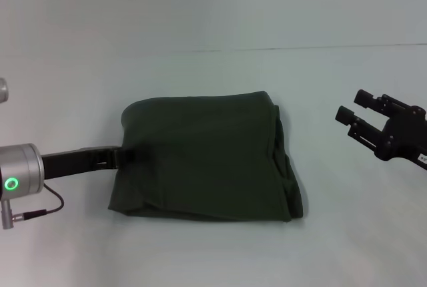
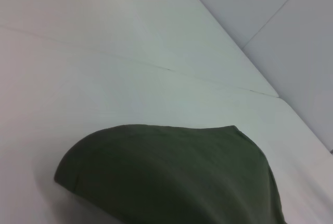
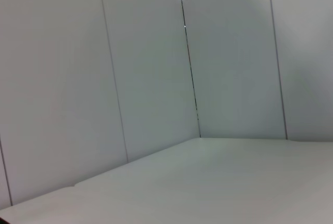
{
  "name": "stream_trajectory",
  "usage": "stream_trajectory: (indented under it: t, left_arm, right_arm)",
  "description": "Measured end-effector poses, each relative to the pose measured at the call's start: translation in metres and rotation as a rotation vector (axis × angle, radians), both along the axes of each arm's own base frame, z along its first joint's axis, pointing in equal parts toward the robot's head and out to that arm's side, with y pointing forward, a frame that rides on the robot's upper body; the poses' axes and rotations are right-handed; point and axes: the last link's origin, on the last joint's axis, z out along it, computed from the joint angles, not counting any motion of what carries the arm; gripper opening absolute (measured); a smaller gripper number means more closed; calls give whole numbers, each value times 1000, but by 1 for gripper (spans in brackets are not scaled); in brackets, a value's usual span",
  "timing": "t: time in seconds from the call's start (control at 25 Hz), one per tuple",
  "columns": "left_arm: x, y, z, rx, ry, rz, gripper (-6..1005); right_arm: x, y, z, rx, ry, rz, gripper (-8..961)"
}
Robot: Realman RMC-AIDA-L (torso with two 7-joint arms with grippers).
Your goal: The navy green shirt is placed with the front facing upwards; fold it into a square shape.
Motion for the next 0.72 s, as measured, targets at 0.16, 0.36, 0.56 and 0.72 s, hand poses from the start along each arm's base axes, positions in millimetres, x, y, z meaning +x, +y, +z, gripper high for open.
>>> stream_trajectory:
  t: [0.16,0.36,0.56,0.72]
  left_arm:
    - [-1,-1,0,-1,0,4,138]
    - [-4,-2,0,0,3,13,140]
    - [-7,-5,0,-1,3,23,142]
    - [-10,-7,3,8,-8,29,145]
  right_arm:
    - [-1,1,0,-2,1,-1,568]
    - [0,0,-1,-4,1,-5,567]
    - [1,-1,-1,-4,3,-8,567]
    - [0,0,-2,-9,3,-2,568]
